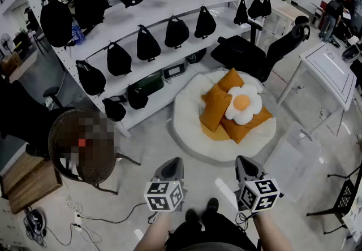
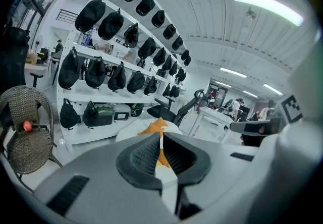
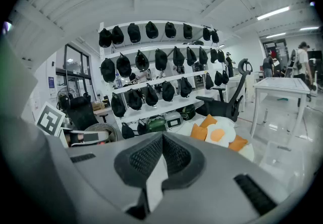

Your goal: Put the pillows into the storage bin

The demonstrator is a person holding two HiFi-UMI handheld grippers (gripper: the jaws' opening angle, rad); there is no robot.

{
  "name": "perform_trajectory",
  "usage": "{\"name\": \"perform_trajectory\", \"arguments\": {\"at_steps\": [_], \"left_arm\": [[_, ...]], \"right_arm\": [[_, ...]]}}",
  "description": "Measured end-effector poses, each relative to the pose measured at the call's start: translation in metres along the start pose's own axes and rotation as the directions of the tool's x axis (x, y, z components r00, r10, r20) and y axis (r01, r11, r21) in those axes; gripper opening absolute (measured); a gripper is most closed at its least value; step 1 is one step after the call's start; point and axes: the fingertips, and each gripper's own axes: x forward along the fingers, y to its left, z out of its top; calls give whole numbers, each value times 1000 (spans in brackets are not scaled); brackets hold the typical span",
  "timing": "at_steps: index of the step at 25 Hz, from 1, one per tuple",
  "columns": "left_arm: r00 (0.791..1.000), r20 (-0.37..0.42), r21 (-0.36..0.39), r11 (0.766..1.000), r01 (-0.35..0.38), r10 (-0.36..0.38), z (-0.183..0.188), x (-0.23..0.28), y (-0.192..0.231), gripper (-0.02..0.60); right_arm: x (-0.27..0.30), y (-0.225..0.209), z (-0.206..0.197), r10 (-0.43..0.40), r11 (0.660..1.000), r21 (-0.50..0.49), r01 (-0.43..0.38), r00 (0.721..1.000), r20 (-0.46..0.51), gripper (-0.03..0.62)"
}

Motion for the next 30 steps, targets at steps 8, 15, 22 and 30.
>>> {"name": "perform_trajectory", "arguments": {"at_steps": [8,15,22,30], "left_arm": [[1000,-1,3,1000,-16,16,2,20,-24,25],[1000,-1,38,999,-7,7,3,42,-45,28],[1000,-8,54,999,3,-2,0,61,-68,94],[999,-39,80,997,16,-13,4,109,-80,173]], "right_arm": [[-5,-23,1,31,999,-4,-31,999,-6,0],[-4,-51,3,34,999,0,-34,999,24,0],[-5,-80,3,17,999,34,-18,999,32,2],[10,-121,10,-22,998,65,20,999,39,3]]}}
